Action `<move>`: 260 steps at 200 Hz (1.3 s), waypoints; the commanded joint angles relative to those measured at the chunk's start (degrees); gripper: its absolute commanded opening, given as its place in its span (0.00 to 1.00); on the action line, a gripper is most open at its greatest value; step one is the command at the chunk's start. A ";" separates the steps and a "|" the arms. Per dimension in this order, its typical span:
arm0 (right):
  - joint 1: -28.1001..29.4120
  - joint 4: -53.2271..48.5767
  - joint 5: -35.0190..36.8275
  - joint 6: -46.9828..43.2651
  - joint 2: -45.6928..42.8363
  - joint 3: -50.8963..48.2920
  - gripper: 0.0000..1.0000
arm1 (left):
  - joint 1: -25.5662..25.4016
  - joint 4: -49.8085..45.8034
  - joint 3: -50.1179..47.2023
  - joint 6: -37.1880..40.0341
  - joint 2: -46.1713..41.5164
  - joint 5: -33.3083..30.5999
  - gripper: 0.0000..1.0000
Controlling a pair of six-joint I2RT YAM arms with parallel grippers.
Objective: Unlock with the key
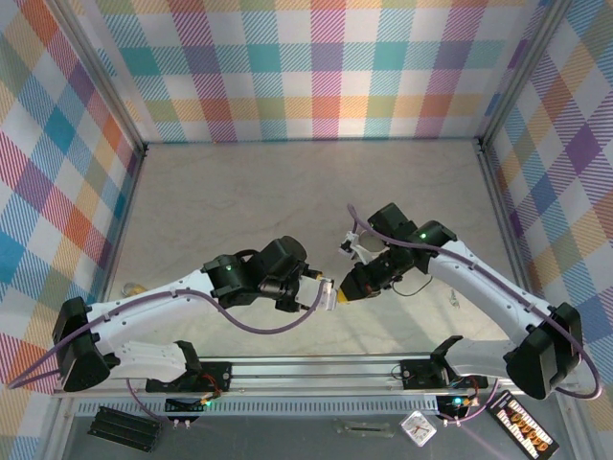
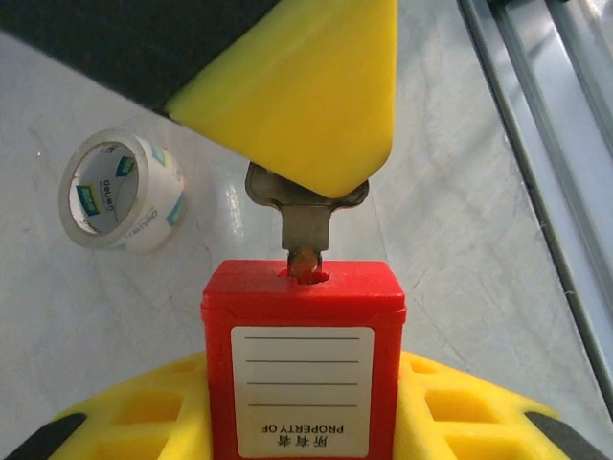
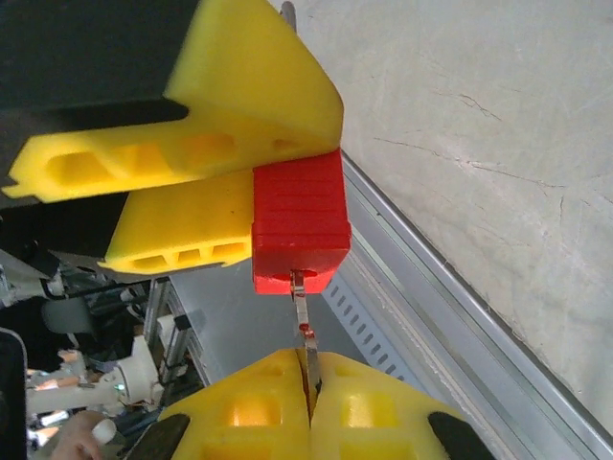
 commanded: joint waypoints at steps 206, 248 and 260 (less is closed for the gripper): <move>-10.94 24.79 -11.59 37.06 0.65 -7.29 0.02 | -6.68 20.60 -7.56 -3.34 -2.80 -5.92 0.00; -12.07 9.66 -0.28 24.32 -0.68 -0.75 0.30 | -2.55 14.88 -6.03 -5.02 -0.91 -2.14 0.00; -12.48 6.87 4.08 21.21 -1.73 0.32 0.39 | -1.62 11.57 -5.48 -5.31 -0.49 -1.74 0.00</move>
